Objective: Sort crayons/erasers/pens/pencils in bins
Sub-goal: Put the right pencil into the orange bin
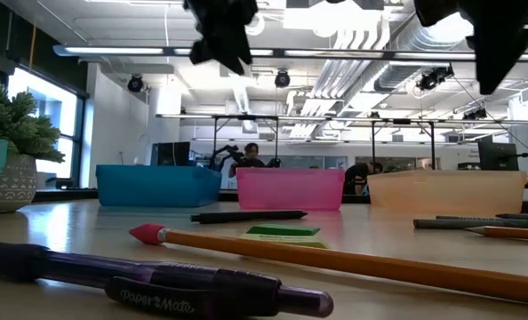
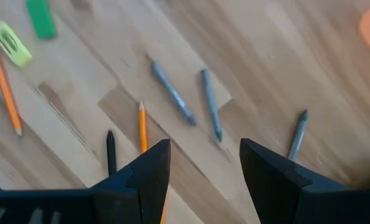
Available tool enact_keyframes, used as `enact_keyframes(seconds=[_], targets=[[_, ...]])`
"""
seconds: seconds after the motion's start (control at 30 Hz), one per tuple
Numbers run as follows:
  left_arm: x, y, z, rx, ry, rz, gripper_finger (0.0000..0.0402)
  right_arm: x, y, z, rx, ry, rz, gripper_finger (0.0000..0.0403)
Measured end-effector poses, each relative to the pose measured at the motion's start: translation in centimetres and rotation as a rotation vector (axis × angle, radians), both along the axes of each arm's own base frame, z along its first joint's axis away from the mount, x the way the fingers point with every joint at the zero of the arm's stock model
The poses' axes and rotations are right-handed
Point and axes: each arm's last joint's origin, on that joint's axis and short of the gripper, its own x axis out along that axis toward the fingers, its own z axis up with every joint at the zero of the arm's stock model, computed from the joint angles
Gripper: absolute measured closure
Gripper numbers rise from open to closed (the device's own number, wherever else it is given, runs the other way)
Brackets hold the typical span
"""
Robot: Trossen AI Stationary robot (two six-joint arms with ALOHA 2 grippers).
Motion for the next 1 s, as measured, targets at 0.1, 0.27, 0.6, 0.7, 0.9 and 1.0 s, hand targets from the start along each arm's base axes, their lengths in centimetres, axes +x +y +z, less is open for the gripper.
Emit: enact_keyframes(seconds=[0.1, 0.27, 0.6, 0.7, 0.9, 1.0], targets=[[0.0, -3.1, 0.0, 0.036, 0.068, -0.027, 0.0269, 0.2, 0.9, -0.7, -0.003, 0.024, 0.028, 0.0219], [0.2, -8.1, -0.3, 0.056, 0.136, -0.104, 0.0271, 0.6, 2.4, -2.0, -0.013, 0.060, 0.034, 0.0219], [-0.8, -15.6, 0.0, -0.062, 0.145, -0.316, 0.0271, 1.1, 5.0, -4.9, 0.018, 0.183, 0.044, 0.0219], [-1.2, -17.2, 0.1, -0.059, 0.141, -0.358, 0.0271, 1.5, 5.4, -5.6, 0.034, 0.205, 0.015, 0.0219], [-1.6, -18.8, 0.1, -0.056, 0.142, -0.398, 0.0271, 2.3, 5.5, -7.3, 0.035, 0.253, -0.025, 0.0219], [-1.7, -19.1, 0.1, -0.056, 0.142, -0.406, 0.0271, 2.6, 5.5, -7.9, 0.036, 0.270, -0.033, 0.0219]])
